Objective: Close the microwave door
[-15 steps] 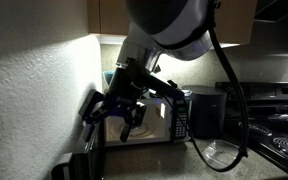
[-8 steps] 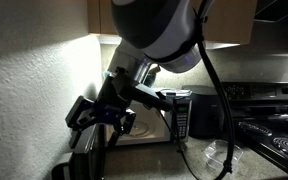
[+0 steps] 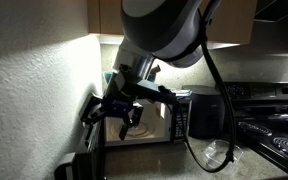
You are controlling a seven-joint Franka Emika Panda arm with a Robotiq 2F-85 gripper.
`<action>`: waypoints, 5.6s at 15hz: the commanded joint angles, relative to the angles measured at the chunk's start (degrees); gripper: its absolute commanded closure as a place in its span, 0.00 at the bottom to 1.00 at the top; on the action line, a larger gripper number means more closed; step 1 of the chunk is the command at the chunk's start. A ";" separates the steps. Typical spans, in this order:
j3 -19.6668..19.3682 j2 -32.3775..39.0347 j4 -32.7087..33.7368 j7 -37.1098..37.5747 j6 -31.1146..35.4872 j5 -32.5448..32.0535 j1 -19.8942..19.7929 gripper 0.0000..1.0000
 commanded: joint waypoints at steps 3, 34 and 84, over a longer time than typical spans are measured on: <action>0.55 0.89 0.95 -2.04 0.30 2.84 -0.18 0.00; -19.72 2.58 1.74 48.22 16.84 -53.83 12.13 0.00; -6.88 0.42 -3.24 42.33 14.01 -39.36 7.53 0.00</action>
